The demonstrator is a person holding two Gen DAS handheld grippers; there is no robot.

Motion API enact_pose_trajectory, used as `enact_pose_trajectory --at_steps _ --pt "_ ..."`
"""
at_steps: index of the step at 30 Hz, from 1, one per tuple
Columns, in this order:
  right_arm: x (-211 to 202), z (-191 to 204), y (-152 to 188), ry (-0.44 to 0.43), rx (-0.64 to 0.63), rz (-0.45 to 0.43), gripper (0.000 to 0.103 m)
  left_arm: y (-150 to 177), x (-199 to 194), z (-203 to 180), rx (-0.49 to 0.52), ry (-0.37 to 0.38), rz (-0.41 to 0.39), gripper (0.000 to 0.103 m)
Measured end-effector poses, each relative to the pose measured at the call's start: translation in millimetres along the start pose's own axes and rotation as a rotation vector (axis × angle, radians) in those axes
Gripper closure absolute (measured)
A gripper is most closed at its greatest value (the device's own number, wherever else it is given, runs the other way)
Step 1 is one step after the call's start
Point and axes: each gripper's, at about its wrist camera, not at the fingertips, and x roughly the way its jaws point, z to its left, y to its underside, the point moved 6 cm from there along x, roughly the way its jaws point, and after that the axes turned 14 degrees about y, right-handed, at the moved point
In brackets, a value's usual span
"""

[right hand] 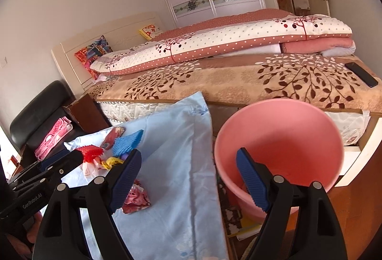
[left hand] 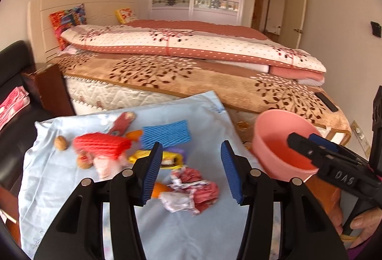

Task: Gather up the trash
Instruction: 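Move both open tools back over the blue sheet, then grasp the white plastic bag with the left tool while the right tool grasps crumpled red paper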

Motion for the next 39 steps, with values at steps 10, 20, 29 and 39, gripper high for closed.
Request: enact_pose_trajectory --at_steps 10,20,29,39 --pt "13.9 29.8 10.0 -0.019 -0.056 0.042 0.023 23.5 -35.6 74.3 -0.093 -0.139 -0.007 0.052" --pt "37.8 71.3 42.4 -0.125 -0.157 0.161 0.045 42.5 -29.4 107.2 -0.167 -0.158 0.031 0.052" --pt "51.9 86.6 52.6 -0.15 -0.213 0.206 0.045 46.0 15.6 126.4 -0.202 -0.148 0.095 0.052" --pt "74.4 100.7 64.5 -0.181 -0.245 0.295 0.043 51.6 48.7 149.2 -0.223 -0.179 0.171 0.072"
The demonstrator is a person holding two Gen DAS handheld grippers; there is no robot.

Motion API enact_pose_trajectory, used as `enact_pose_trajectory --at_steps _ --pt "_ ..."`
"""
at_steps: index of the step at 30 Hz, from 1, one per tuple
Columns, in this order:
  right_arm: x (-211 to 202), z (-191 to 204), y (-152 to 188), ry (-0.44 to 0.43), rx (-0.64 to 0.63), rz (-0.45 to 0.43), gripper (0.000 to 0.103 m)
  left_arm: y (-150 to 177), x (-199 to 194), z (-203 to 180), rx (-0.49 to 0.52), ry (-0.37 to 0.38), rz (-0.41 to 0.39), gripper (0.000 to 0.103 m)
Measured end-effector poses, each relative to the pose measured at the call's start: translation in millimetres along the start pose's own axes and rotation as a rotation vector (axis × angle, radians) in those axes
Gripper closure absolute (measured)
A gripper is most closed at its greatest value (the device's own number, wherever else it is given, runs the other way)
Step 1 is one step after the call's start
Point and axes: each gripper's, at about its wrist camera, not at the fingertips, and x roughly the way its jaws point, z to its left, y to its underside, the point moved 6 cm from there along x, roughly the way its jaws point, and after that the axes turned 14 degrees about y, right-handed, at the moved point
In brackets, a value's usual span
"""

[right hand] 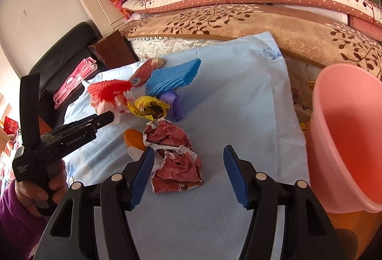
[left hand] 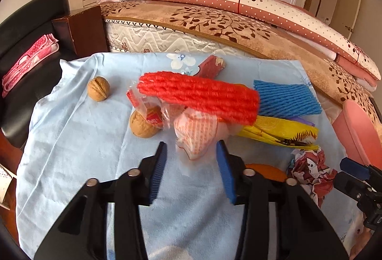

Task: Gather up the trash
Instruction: 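Grasp the white plastic bag with the left tool while the right tool grasps crumpled red paper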

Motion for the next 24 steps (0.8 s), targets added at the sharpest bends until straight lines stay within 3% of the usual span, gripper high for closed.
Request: enact_pose_trajectory --at_steps 3,9,11,13,16,24 --pt "7.5 6.3 -0.1 -0.004 -0.014 0.02 0.043 3.4 0.9 1.8 -0.002 0.011 0.007 0.087" --pt "20.0 11.1 4.0 0.02 -0.03 0.059 0.043 9.8 -8.4 2.6 -0.013 0.035 0.002 0.09" --pt "22.7 10.1 6.0 0.021 -0.023 0.078 0.047 11.9 -13.4 1.9 -0.019 0.045 0.001 0.09" --pt "23.4 9.1 8.3 0.004 -0.013 0.096 0.065 14.4 -20.6 0.6 -0.021 0.056 -0.006 0.09" --pt "21.6 7.0 9.9 0.002 -0.004 0.105 0.076 17.3 -31.5 -3.6 -0.019 0.066 -0.016 0.09" --pt "-1.7 5.9 11.9 -0.019 -0.004 0.058 0.079 21.6 -57.7 -19.5 -0.003 0.092 -0.045 0.09"
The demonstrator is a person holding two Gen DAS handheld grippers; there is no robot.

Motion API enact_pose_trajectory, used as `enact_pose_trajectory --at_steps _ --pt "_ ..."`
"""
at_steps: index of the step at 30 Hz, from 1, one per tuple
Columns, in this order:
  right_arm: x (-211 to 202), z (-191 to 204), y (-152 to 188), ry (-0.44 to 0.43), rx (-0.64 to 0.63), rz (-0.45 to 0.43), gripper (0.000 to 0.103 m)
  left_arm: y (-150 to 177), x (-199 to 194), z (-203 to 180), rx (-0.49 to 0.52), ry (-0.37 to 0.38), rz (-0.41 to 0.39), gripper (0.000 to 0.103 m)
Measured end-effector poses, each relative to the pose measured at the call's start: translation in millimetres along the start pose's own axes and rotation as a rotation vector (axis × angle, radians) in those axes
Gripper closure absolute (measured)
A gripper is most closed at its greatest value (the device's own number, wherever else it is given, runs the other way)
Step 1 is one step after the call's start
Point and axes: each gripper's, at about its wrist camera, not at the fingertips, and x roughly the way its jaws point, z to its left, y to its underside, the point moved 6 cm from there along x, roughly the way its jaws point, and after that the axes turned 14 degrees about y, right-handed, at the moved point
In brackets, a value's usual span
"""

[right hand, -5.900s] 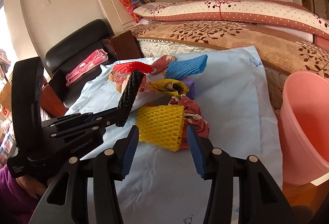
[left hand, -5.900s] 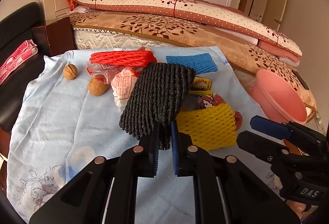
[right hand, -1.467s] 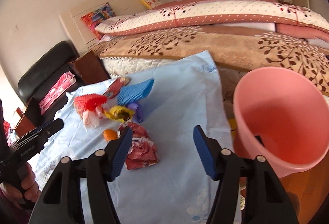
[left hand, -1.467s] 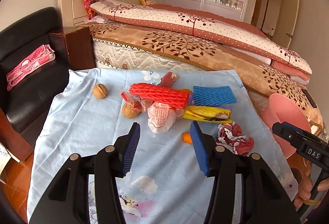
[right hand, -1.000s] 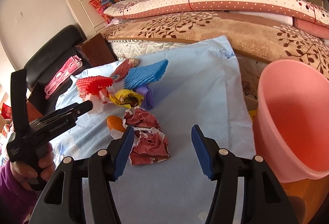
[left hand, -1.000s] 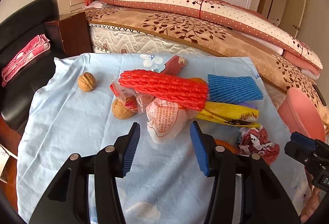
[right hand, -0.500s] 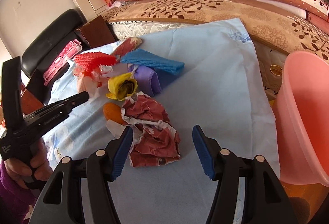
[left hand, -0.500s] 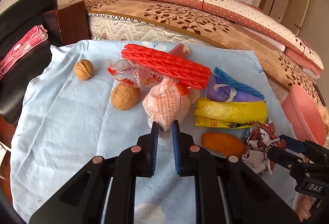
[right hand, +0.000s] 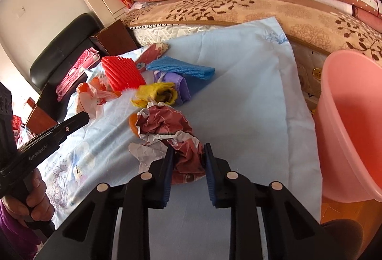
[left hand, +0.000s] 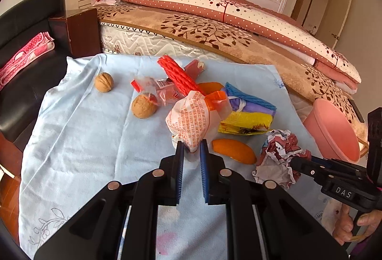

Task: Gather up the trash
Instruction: 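Grasp the white plastic bag with the left tool while the right tool grasps crumpled red paper, then carry the bag and paper over the pink bucket and open both tools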

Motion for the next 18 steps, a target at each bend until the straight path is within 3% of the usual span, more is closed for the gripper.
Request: enact_pose_trajectory --at_steps 18 --pt "-64.7 -41.8 -7.9 0.033 0.111 -0.158 0.079 -15.0 -17.3 -72.7 0.103 0.102 -0.05 0.09"
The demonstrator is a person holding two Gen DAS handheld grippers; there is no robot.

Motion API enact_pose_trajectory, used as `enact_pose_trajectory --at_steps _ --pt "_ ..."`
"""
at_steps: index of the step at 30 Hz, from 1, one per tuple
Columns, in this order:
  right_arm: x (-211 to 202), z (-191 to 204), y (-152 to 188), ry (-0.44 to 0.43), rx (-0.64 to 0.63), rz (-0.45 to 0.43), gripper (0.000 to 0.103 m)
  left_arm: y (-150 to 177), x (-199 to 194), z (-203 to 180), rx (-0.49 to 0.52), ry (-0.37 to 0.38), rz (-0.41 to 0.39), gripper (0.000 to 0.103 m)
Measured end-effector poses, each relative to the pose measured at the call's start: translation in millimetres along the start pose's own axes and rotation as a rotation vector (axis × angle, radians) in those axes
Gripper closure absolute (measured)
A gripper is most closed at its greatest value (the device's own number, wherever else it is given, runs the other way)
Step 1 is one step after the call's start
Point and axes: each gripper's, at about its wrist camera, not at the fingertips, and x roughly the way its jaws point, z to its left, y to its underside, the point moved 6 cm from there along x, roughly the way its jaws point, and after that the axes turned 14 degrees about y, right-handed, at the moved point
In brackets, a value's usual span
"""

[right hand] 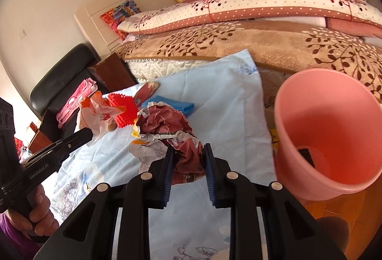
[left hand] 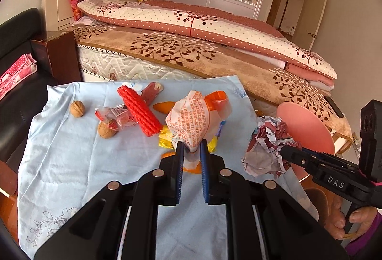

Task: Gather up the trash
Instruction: 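Carry the bag and paper over the pink bucket and open both tools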

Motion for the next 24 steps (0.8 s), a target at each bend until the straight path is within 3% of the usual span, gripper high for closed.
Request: enact_pose_trajectory --at_steps 9,24 --pt "-19.7 -46.5 -11.1 0.087 0.067 -0.06 0.079 -11.2 18.0 -44.0 0.05 0.078 0.008 0.09" --pt "-40.1 -160.5 -18.1 0.266 0.253 -0.111 0.079 -18.3 69.7 -134.9 0.187 0.215 0.067 0.09"
